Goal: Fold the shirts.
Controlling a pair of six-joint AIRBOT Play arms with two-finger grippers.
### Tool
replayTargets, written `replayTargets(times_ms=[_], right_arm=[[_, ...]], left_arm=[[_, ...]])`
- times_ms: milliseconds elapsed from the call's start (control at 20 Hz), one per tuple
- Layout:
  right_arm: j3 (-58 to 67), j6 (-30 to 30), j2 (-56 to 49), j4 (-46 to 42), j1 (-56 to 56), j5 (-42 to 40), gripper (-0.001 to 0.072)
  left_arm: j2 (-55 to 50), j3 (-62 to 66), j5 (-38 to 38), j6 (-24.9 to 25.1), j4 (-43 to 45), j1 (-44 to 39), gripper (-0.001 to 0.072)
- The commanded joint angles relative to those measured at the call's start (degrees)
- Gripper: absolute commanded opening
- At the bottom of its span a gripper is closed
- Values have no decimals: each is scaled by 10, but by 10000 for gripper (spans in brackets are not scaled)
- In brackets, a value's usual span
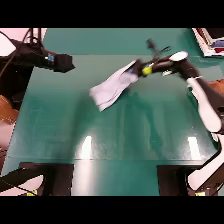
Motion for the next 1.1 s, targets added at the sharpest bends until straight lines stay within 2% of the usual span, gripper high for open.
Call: replayTargets(times_ms=[0,200,500,700,950,1050], right_arm=[[39,23,49,-48,-127,7,11],[49,37,94,-182,-280,37,11],[49,37,99,-185,-461,31,11],[78,36,99,-186,-499,34,12],[186,36,108,-188,-499,55,11],[156,33,142,-192,-509,55,11]], left_arm=[[0,0,41,0,-1,-58,21],[0,0,88,0,-2,-101,21],[0,0,126,-6,-3,-113,21],[0,0,143,-6,-3,-113,22],[0,0,151,-6,-3,-113,21],[0,0,151,-6,-3,-113,22]])
